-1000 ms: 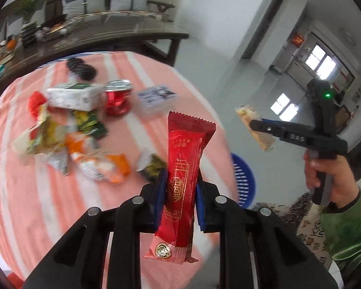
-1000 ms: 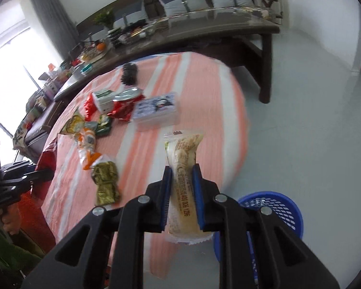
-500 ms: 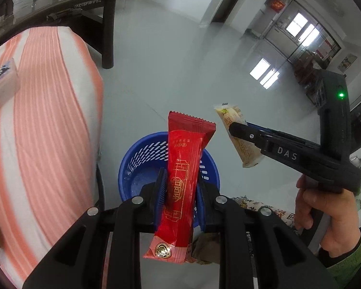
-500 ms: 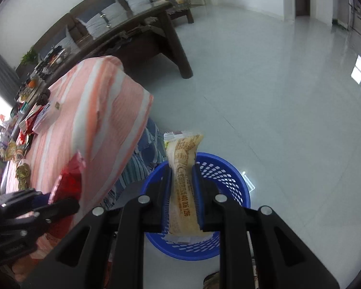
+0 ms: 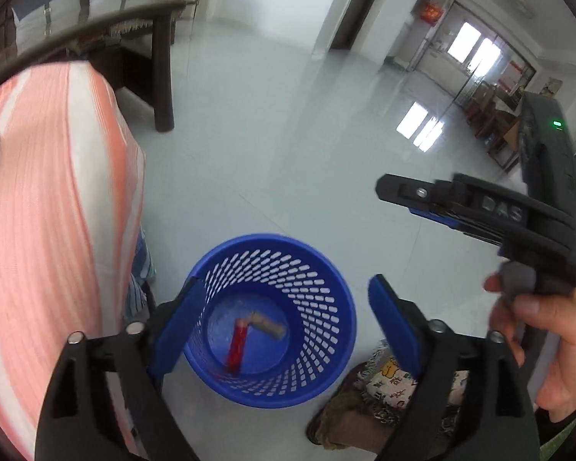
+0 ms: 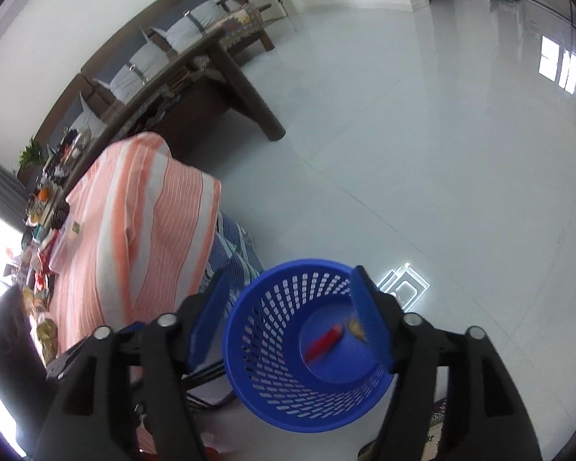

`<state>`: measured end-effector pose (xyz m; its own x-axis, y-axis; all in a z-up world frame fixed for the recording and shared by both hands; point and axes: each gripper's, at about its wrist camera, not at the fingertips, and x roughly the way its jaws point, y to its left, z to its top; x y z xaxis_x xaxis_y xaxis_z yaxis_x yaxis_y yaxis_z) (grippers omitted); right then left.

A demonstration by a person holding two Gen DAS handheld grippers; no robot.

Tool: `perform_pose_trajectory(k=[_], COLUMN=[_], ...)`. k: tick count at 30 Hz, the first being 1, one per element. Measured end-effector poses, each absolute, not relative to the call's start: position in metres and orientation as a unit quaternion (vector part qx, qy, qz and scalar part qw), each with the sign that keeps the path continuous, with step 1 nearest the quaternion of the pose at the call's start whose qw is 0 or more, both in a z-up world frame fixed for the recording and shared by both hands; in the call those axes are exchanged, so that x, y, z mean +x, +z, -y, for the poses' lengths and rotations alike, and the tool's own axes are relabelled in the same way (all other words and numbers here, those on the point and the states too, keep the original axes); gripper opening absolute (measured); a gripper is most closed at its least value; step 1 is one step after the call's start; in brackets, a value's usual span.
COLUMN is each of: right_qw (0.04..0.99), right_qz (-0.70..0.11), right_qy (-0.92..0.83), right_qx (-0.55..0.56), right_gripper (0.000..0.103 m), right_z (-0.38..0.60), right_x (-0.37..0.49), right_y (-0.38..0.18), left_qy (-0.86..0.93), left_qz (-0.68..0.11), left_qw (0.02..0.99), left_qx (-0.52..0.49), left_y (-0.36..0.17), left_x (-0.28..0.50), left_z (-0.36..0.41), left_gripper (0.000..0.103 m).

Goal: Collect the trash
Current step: 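Carry both wrappers over the blue wastebasket and open both tools, then move both tools back toward the trash on the table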

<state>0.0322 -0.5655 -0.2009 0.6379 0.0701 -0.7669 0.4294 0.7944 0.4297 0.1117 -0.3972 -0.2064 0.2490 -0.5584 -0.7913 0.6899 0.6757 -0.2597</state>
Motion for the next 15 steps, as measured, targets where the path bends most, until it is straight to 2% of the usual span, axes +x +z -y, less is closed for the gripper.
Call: perform_pose_trajectory(k=[2,3,7,15], right_qw=[0.864,0.87,0.897,0.938], right_qz=[-0.398,-0.392,-0.363,-0.313], right_qy=[-0.114,-0.118,-0.116,-0.062], right_qx=[0.286,0.276,0.224,0.134], right_gripper=[0.084,0.089,0.09,0.094], right_z=[0.559,0.555,0.532,0.466], right_x=[0.03,0.03,0.033,0.043], right_y=[-0.186,-0.18,-0.155,-0.12], left_qy=[-0.407,-0.407,-0.392,-0.364], left_qz=[-0.442,-0.429,-0.392,-0.402], left_qw=[0.797,0.804,0.831,0.84], left_qx=[0.063,0.061,0.053,0.018], left_y=[-0.187,-0.179,-0.151,-0.114], left_x=[0.099,0.093,0.059,0.024], left_z=[0.382,0.376,0.337,0.255], left_gripper=[0.098,0.098,0.098,0.098])
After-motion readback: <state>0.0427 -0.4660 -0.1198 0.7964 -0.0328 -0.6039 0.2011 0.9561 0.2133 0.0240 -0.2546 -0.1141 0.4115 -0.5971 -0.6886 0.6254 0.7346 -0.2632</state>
